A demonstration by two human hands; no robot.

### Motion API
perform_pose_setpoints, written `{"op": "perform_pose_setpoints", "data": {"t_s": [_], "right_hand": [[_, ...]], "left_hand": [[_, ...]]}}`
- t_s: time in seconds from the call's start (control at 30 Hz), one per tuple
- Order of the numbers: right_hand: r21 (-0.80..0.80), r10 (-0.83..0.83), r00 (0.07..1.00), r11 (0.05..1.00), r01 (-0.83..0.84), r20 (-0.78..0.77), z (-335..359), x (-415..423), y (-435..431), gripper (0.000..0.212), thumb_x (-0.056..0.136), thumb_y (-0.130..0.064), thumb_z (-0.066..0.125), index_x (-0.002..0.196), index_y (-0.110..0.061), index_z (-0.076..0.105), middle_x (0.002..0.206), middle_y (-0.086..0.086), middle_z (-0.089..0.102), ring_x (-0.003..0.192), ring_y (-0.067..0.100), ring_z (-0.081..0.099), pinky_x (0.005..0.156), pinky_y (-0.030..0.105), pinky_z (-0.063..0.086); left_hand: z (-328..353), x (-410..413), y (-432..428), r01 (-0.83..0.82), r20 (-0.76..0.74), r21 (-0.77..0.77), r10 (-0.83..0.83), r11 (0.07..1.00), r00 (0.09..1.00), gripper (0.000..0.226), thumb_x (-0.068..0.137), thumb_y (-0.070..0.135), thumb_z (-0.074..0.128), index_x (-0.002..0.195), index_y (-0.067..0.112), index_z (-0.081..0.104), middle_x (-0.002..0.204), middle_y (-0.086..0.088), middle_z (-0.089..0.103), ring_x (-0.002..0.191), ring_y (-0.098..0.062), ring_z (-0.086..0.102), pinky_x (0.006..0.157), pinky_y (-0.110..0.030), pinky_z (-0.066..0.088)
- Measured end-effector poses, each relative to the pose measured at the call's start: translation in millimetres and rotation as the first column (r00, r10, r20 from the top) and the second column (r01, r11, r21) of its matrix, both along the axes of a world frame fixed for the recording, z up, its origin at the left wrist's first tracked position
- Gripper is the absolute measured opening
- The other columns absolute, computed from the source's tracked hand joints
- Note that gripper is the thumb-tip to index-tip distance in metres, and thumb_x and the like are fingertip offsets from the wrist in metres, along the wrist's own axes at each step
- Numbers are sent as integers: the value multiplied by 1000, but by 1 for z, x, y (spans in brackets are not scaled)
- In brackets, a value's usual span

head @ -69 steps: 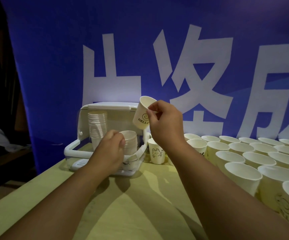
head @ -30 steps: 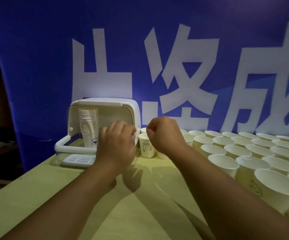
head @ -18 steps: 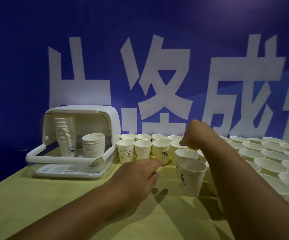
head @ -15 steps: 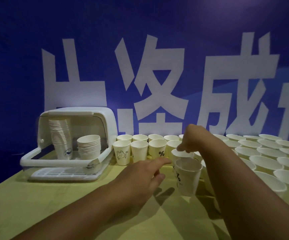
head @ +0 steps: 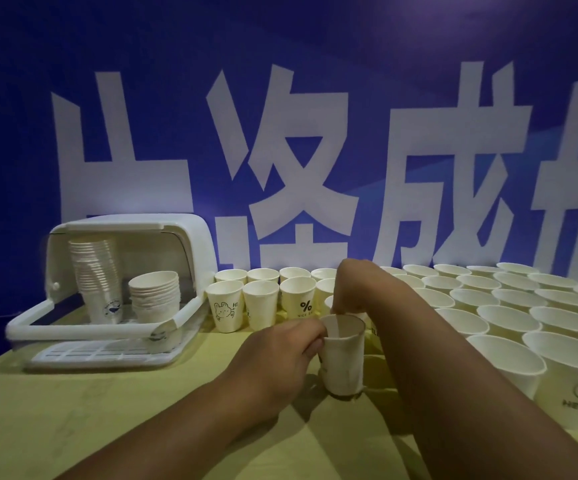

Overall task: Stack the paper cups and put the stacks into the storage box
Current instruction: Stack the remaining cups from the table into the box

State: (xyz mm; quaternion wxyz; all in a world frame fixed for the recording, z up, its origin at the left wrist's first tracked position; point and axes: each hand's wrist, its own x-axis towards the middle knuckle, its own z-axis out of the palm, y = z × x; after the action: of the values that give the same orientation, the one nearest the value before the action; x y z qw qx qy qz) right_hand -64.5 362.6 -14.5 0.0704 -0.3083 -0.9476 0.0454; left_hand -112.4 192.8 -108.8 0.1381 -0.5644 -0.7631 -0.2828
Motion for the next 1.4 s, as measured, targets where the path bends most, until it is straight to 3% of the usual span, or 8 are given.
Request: {"op": "perform_pose_setpoints", "data": {"t_s": [0.17, 0.33, 0.43, 0.53, 0.8, 1.03, 1.23, 1.4], "right_hand": [[31, 15, 995, 999, -12, -96, 3, 4, -1, 37, 81, -25, 79, 113, -12, 65, 85, 1, 56, 78, 17, 57, 71, 24, 47], [53, 40, 973, 998, -29, -227, 20, 6, -15, 30, 82, -18, 78, 110, -12, 69, 91, 4, 65, 79, 19, 65, 82, 31, 57], [42, 69, 944, 997, -59, -323, 26, 2, -30, 23, 86, -14, 73, 108, -11, 67, 91, 5, 65, 80, 20, 66, 81, 33, 58], [30, 143, 858, 989, -147, -493, 23, -4, -53, 11, 94, -16, 63, 103, -15, 70, 88, 2, 63, 76, 16, 60, 74, 30, 56], [-25, 224, 627, 932, -362, -746, 25, -38, -105, 6, 95, -24, 62, 100, -22, 66, 96, -5, 61, 86, 14, 58, 58, 13, 39], [-41, 142, 429, 920, -389, -892, 43, -97, -149, 13, 93, -23, 65, 84, -28, 59, 82, -11, 56, 69, 5, 53, 51, 11, 35], [-57, 113, 384, 912, -406, -916, 31, -112, -151, 11, 94, -23, 64, 87, -29, 59, 83, -12, 56, 69, 4, 53, 51, 8, 35], [-26, 141, 340, 896, -443, -930, 33, -106, -148, 4, 95, -26, 64, 91, -28, 63, 81, -15, 57, 72, 0, 54, 50, 6, 38]], "left_hand": [[3, -9, -12, 0, -59, 69, 4, 998, 998, 9, 105, 43, 38, 102, 42, 46, 95, 18, 60, 82, -3, 53, 63, -23, 44], [16, -25, -30, -66, -61, 202, 80, 977, 995, 23, 102, 47, 35, 98, 34, 54, 90, 15, 62, 78, -9, 55, 66, -35, 52], [27, -37, -46, -103, -67, 300, 129, 948, 989, 22, 103, 47, 34, 94, 36, 51, 85, 18, 57, 75, -6, 54, 61, -26, 46], [46, -48, -66, -148, -85, 415, 200, 898, 976, 23, 104, 41, 37, 88, 31, 49, 72, 13, 51, 65, -7, 50, 54, -24, 33], [76, -102, -130, -286, -75, 527, 379, 800, 922, 28, 108, 39, 40, 99, 22, 61, 86, 5, 63, 74, -13, 58, 59, -31, 51], [57, -125, -164, -383, -54, 671, 557, 635, 829, 34, 104, 39, 42, 101, 17, 68, 71, 12, 53, 58, 2, 47, 47, -15, 27], [51, -141, -172, -485, -56, 576, 624, 658, 779, 41, 100, 44, 39, 104, 18, 71, 77, 11, 55, 60, -7, 45, 50, -16, 25], [43, -146, -163, -565, -65, 423, 645, 709, 761, 22, 106, 39, 39, 93, 29, 54, 84, 11, 57, 68, -8, 48, 52, -23, 28]]}}
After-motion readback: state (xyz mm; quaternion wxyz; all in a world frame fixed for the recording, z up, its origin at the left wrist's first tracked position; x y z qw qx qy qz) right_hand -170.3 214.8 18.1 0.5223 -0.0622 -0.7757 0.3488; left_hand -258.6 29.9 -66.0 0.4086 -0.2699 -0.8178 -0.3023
